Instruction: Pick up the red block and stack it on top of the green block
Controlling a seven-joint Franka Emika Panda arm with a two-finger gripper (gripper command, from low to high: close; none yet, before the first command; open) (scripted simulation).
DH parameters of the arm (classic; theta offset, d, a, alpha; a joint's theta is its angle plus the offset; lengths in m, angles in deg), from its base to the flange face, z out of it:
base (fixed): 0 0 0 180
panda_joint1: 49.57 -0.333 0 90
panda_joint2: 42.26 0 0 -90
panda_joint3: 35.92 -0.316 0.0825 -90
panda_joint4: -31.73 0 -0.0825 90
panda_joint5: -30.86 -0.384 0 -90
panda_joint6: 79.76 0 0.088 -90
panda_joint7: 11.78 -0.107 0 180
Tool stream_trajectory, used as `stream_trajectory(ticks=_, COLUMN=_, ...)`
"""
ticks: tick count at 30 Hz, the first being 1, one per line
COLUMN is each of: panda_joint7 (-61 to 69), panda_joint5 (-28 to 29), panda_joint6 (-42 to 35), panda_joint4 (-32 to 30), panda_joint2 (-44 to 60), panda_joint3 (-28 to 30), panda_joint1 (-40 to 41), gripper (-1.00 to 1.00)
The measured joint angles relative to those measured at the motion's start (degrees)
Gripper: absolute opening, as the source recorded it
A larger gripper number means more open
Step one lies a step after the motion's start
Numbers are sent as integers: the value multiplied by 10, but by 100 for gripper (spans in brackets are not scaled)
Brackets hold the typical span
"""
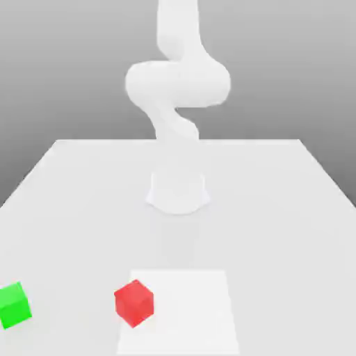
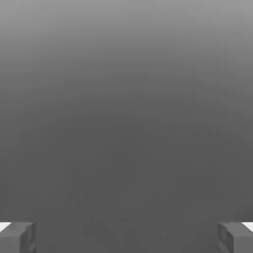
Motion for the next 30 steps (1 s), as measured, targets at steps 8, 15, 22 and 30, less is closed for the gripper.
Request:
stream_trajectory(ticks=8, panda_joint7=-130, panda_joint5=19, panda_joint6=85, panda_joint4=-68, panda_joint2=170, panda_joint3=-25, panda_joint1=62, gripper=0)
stream_trajectory(ticks=15, panda_joint7=-237, panda_joint5=30, panda_joint6=158, panda_joint4=-125, panda_joint2=316, panda_joint3=-28, panda_joint1=99, gripper=0)
stream_trajectory(ticks=22, panda_joint7=-313, panda_joint5=8, panda_joint6=235, panda_joint4=-178, panda_joint2=459, panda_joint3=-20, panda_joint1=118, gripper=0)
stream_trajectory(ticks=30, panda_joint7=-328, panda_joint5=19, panda_joint6=331, panda_joint4=-166, panda_joint2=576, panda_joint3=-8, panda_joint1=109, gripper=-100)
